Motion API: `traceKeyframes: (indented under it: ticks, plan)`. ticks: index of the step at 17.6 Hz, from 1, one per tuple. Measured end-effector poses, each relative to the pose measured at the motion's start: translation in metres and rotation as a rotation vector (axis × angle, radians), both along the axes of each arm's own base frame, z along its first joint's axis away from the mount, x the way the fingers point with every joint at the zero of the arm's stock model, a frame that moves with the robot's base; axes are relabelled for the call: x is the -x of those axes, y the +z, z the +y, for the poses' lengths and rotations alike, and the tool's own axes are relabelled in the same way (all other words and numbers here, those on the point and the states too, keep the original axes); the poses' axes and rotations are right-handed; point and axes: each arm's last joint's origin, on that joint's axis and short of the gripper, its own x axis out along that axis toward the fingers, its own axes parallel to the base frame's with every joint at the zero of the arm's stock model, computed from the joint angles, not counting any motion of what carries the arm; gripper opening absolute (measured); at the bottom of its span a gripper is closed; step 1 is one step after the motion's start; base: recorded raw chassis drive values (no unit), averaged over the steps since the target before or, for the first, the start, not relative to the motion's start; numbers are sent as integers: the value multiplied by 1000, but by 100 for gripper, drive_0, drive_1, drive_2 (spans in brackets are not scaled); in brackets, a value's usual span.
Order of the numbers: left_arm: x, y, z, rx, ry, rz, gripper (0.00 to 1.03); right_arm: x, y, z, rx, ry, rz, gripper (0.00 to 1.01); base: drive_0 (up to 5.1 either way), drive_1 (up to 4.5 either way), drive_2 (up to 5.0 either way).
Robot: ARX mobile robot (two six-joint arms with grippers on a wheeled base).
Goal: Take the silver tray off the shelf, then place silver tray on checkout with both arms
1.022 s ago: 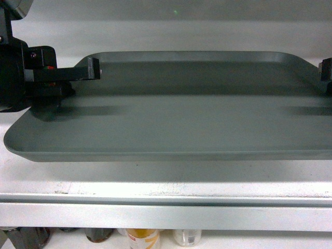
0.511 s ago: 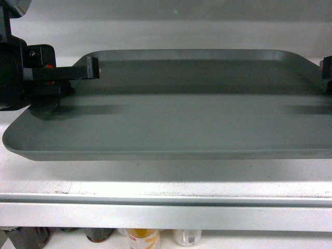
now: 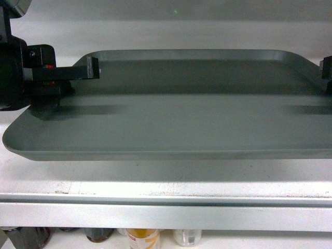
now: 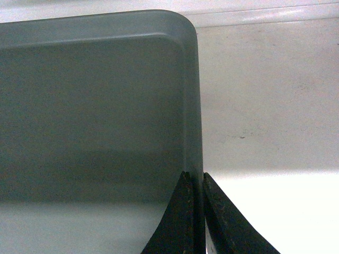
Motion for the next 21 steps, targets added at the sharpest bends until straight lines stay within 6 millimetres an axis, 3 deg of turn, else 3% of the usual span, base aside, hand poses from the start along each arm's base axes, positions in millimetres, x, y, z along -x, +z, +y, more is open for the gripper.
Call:
traceKeyframes:
  ticks: [21]
  plan:
    - [0,1,0,1,-1,-6,4,1,1,-2,-4,-1,-5,3,0,0,0]
